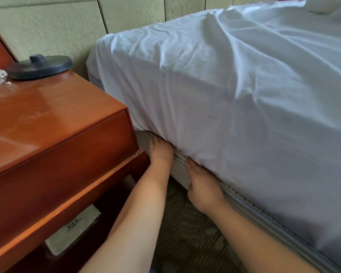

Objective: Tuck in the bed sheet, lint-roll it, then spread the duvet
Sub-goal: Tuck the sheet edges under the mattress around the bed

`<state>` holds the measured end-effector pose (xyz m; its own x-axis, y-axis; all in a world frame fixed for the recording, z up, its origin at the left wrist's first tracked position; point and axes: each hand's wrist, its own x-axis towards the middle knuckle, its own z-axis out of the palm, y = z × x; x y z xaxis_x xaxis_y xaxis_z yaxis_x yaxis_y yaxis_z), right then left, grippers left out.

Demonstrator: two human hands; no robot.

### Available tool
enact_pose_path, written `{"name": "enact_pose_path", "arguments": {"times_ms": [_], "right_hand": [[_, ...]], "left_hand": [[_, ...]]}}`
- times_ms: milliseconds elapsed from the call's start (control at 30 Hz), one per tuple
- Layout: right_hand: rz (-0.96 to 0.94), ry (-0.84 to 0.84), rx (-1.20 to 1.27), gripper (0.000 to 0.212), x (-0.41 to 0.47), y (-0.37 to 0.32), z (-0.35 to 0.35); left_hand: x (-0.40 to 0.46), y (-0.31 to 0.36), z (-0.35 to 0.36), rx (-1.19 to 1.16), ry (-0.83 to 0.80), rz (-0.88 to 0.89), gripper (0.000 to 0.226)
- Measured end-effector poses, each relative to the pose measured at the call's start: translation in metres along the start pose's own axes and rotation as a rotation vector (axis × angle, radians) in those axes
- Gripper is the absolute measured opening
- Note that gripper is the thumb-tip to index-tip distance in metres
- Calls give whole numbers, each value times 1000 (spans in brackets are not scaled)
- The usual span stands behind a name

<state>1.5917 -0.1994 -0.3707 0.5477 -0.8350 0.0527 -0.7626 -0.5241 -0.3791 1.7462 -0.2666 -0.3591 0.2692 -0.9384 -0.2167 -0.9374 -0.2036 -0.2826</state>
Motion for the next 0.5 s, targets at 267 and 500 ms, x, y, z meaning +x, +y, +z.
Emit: {"name": "enact_pose_path", "arguments": {"times_ms": [267,500], "right_hand": [[86,-128,-203,73,-12,-14,-17],[280,-134,-83,75,-6,-26,-37]], "left_hand": [[-48,5,-12,108,-8,236,75],[-62,-9,-31,182,-5,309,78]]}}
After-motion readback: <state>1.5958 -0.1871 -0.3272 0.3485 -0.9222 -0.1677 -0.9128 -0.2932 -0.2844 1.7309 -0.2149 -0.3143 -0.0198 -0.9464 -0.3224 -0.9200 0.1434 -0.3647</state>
